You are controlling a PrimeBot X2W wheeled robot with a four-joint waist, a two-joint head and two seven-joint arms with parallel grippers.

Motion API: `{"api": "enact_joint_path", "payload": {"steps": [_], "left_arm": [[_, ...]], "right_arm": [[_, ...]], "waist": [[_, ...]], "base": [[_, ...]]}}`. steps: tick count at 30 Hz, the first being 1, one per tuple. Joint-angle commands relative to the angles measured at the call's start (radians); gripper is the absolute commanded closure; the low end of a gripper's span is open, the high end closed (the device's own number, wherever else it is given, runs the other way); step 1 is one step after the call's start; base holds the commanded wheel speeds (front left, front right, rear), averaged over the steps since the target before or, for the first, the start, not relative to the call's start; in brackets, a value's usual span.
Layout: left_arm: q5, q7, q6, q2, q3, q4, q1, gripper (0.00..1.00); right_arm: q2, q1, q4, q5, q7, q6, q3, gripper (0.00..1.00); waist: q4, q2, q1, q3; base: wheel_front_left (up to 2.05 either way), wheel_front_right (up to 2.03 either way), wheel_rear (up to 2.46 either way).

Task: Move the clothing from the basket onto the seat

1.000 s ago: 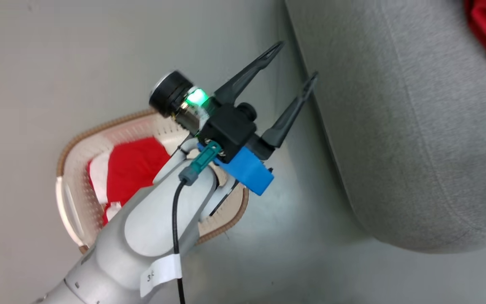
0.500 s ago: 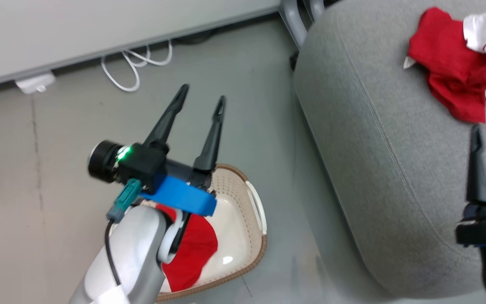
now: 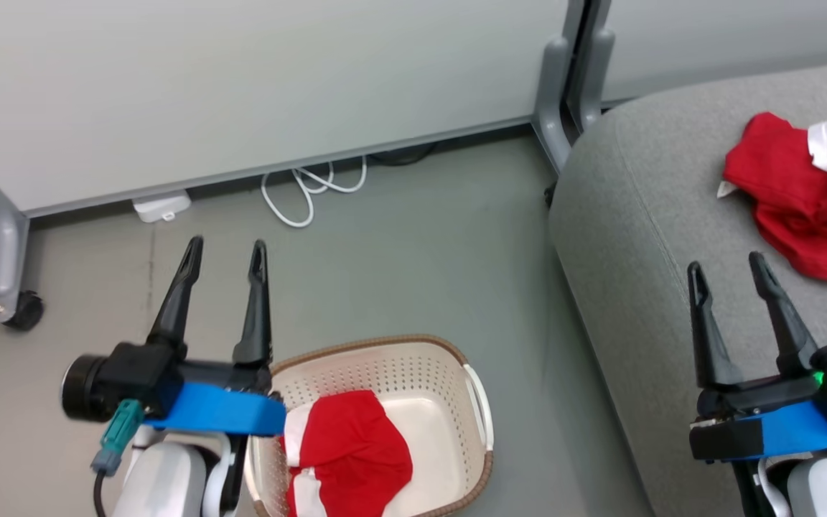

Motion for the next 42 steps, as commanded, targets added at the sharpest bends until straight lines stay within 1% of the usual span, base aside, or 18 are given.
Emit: {"api": "enact_joint_path", "payload": {"steps": [1,3,8,15,25,42], "left_arm": [[0.018,-0.003,-0.013,-0.009,0.034,-0.011,0.041,0.0],[0.021,-0.003,-0.016,-0.012,0.046,-0.013,0.055,0.0],[0.04,-0.003,-0.04,-0.031,0.091,-0.013,0.104,0.0],[0.057,-0.003,-0.056,-0.048,0.12,-0.02,0.141,0.0],[0.063,-0.003,-0.064,-0.057,0.14,-0.019,0.155,0.0],[0.065,-0.003,-0.064,-0.059,0.145,-0.024,0.153,0.0]], "right_arm": [[0.009,0.019,0.014,-0.014,0.0,0.0,0.005,0.0],[0.014,0.022,0.021,-0.016,0.0,0.0,0.009,0.0],[0.025,0.034,0.058,-0.029,0.0,0.0,0.027,0.0],[0.037,0.036,0.099,-0.033,0.0,0.0,0.033,0.0],[0.054,0.041,0.124,-0.031,0.0,0.0,0.04,0.0],[0.061,0.041,0.122,-0.027,0.0,0.0,0.044,0.0]], "waist": [[0.025,-0.0001,0.0003,-0.031],[0.029,-0.0001,0.0003,-0.038],[0.05,-0.0001,0.0003,-0.066],[0.072,-0.0001,0.0003,-0.082],[0.088,-0.0001,0.0003,-0.088],[0.096,-0.0001,0.0003,-0.082]], "base": [[0.0,0.0,0.0],[0.0,0.0,0.0],[0.0,0.0,0.0],[0.0,0.0,0.0],[0.0,0.0,0.0],[0.0,0.0,0.0]]}}
